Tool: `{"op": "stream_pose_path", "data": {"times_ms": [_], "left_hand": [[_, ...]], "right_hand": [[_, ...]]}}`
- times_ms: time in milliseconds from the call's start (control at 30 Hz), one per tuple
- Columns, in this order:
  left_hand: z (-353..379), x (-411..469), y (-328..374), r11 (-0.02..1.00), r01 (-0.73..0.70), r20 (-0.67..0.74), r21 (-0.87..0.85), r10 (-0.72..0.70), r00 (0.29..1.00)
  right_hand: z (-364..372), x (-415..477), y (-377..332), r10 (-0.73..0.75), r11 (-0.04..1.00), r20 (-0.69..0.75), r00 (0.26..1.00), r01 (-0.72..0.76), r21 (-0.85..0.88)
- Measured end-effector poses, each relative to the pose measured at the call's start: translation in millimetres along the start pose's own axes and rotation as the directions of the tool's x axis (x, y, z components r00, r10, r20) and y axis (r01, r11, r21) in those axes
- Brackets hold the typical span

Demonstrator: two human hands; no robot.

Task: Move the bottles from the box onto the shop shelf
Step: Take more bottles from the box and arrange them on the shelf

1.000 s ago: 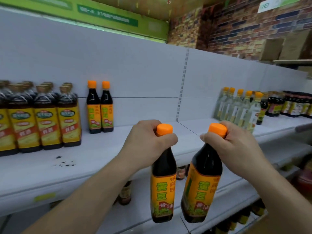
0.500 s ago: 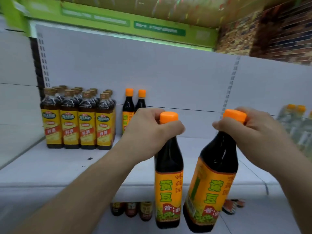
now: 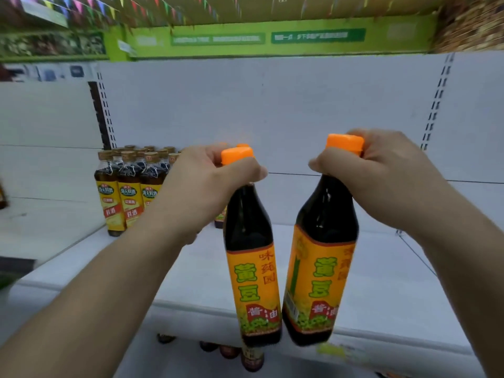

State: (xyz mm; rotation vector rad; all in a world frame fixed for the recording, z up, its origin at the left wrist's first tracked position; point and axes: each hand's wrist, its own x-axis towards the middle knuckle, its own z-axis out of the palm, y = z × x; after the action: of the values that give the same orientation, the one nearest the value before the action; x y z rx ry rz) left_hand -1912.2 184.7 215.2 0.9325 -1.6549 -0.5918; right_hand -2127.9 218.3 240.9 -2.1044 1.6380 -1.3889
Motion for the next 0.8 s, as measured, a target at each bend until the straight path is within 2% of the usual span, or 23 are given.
{"op": "stream_pose_path", "data": {"times_ms": [133, 500, 800], "left_hand": [[5.1, 10.3, 1.7, 0.997, 0.01, 0.0, 0.075, -0.01, 1.0], [4.7, 38.3, -26.7, 0.987, 0.044, -0.028, 0.155, -0.04, 0.999], [-5.3, 74.8, -63.8, 0.983, 0.01, 0.055, 0.186, -0.02, 0.998]], "right_hand": [[5.1, 17.3, 13.5, 0.006, 1.0, 0.012, 1.0, -0.006, 0.026], [40.8, 48.9, 37.8, 0.073, 0.992, -0.024, 0.997, -0.075, -0.097], [74.5, 65.7, 39.7, 0.14, 0.968, -0.066, 0.988, -0.151, -0.201]]}}
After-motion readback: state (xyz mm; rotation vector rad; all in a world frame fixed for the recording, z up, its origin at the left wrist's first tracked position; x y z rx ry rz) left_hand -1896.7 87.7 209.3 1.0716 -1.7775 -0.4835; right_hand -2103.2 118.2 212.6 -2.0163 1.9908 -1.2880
